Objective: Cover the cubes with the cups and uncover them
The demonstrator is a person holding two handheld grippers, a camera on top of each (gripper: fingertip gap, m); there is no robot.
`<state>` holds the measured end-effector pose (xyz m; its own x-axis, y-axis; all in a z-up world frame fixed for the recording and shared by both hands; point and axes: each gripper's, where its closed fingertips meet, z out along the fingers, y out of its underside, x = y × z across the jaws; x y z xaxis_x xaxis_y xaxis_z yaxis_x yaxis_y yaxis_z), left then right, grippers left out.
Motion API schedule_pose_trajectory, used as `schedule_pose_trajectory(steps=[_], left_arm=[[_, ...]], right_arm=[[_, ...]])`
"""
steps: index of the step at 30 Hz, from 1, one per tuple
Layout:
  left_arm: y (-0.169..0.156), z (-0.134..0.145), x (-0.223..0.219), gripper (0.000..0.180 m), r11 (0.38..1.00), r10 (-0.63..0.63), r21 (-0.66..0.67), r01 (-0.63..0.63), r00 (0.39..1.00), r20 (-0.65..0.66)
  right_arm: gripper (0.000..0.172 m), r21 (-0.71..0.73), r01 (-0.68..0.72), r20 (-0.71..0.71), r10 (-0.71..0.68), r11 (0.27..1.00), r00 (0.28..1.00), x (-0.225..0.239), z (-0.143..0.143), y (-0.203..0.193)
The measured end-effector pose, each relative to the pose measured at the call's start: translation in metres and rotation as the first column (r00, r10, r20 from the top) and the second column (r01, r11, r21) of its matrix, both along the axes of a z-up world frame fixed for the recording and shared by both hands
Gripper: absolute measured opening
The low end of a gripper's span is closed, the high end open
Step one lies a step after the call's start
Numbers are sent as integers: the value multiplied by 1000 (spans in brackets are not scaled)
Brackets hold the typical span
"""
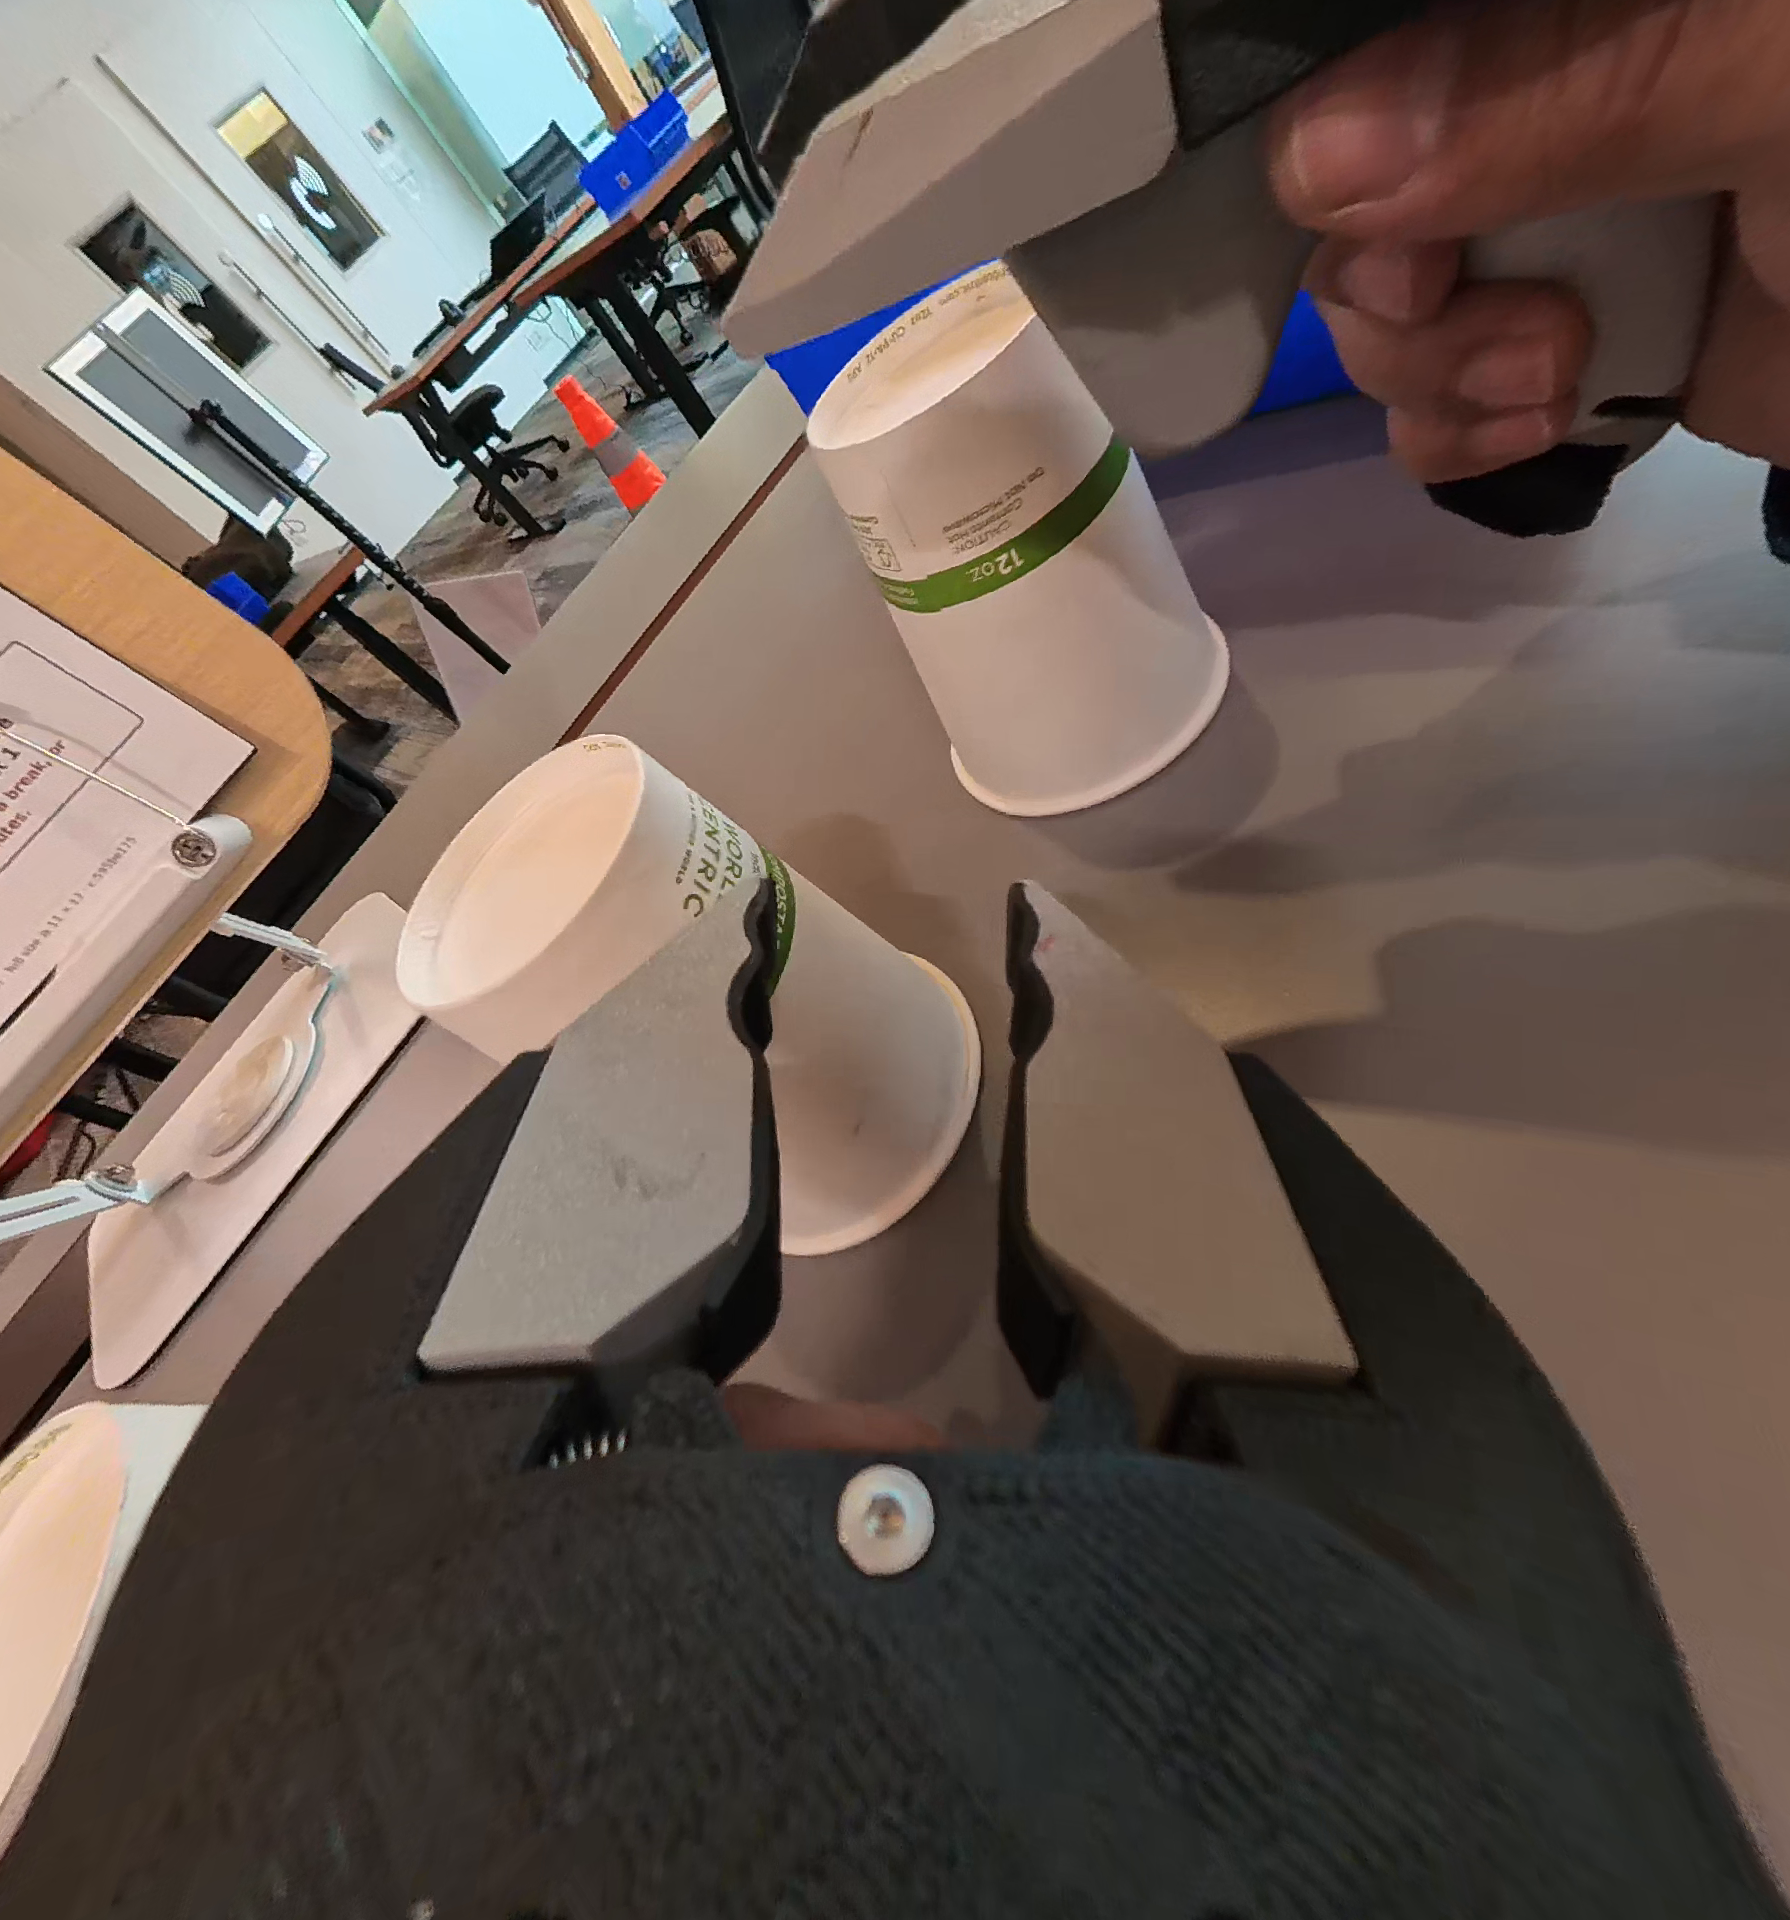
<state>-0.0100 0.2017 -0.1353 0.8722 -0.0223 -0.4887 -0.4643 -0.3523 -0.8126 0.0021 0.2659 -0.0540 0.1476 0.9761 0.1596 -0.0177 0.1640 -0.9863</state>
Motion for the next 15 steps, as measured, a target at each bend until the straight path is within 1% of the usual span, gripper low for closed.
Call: schedule_pose_trajectory(steps=[5, 8, 11, 13, 15], left_arm=[[0, 7, 10, 45, 999, -40, 33, 41, 999, -8], [-2, 23, 7, 44, 995, -13, 101, 18, 999, -50], [-6, 40, 2, 43, 984, -5, 178, 5, 1000, 0], [-8, 42, -3, 46, 982, 5, 188, -13, 999, 41], [-8, 44, -8, 51, 979, 23, 202, -33, 998, 55]], right_arm=[[38, -14, -25, 8, 25, 1000, 1000, 1, -1, -2], [36, -12, -24, 14, 24, 1000, 1000, 3, 0, 0], [38, -17, -17, 55, 18, 1000, 998, 1, -6, 2], [40, -23, -23, 87, 25, 999, 996, -1, -11, 2], [40, -20, -27, 93, 28, 999, 995, -1, -11, 1]])
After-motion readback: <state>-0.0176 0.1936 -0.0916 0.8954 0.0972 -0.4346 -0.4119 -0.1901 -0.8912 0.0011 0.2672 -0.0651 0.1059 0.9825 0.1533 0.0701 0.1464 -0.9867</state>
